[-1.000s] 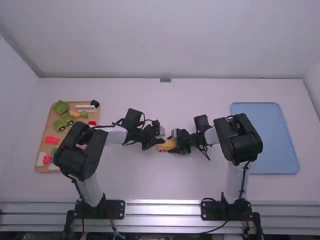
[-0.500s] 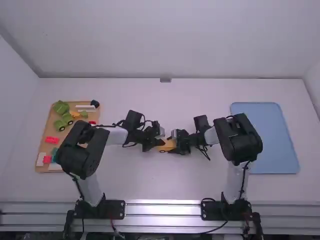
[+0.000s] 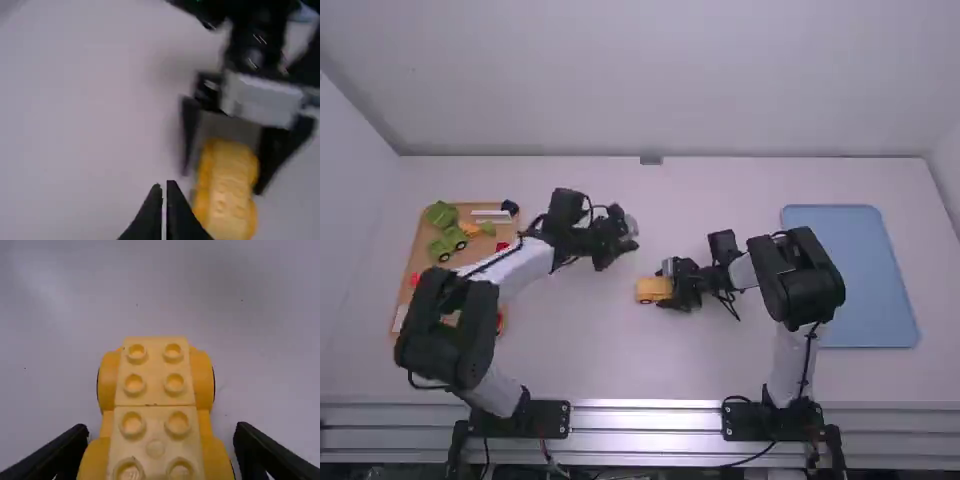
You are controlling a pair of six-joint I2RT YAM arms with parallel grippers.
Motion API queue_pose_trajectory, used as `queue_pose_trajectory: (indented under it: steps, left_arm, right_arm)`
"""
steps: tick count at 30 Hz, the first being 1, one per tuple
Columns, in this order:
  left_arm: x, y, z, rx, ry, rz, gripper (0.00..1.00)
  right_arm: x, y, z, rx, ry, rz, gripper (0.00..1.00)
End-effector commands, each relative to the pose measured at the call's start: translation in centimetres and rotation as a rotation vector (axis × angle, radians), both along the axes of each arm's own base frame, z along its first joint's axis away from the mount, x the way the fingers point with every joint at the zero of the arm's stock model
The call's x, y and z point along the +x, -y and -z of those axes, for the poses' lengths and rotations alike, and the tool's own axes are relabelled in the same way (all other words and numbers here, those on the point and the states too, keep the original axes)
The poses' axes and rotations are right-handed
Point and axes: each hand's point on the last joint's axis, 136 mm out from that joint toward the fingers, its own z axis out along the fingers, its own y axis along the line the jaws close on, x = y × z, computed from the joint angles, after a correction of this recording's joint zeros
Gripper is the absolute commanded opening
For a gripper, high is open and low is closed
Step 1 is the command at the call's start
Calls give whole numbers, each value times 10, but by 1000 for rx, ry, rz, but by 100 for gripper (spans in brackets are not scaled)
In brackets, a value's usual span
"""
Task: Assemble lego blocks to make yellow taxi
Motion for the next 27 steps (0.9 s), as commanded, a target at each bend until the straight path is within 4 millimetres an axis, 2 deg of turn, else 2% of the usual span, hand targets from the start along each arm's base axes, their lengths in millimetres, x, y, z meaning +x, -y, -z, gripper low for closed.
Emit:
queue_pose_trajectory:
  steps: [1,2,3,6,9,10,13,14,16,17,20,21,23,27]
  left_arm:
    - [20,-27,-26,8,13,-182,92]
    - [20,-29,-27,8,13,-188,99]
    - [23,-39,-35,6,15,-244,99]
    - [26,-52,-45,-9,-4,-330,99]
    - [29,-73,-57,-38,-52,-496,99]
    - [30,-76,-58,-42,-58,-517,99]
    - [35,-118,-75,-119,-121,-858,99]
    - [35,-123,-77,-128,-125,-895,99]
    - [25,-147,-93,-155,-116,-1070,99]
    - [23,-149,-95,-159,-113,-1088,99]
    - [2,-184,-111,-191,-96,-1325,99]
    - [-1,-188,-112,-189,-93,-1347,99]
    - [-21,-219,-117,-161,-67,-1492,99]
    - [-45,-252,-117,-168,-88,-1632,99]
  right_arm:
    - [3,1,-6,7,-3,15,85]
    - [4,1,-7,7,-5,20,86]
    - [7,0,-12,12,-16,36,92]
    - [12,0,-29,16,-20,65,100]
    - [19,11,-57,-20,-19,132,99]
    - [19,13,-61,-27,-16,142,99]
    - [19,28,-97,-86,29,206,99]
    - [19,30,-101,-89,37,212,99]
    - [18,38,-128,-111,112,244,99]
    - [19,38,-131,-114,122,250,99]
    - [28,45,-156,-122,195,326,99]
    - [29,45,-158,-121,199,333,99]
    - [36,43,-174,-77,227,360,99]
    - [48,31,-195,4,250,400,99]
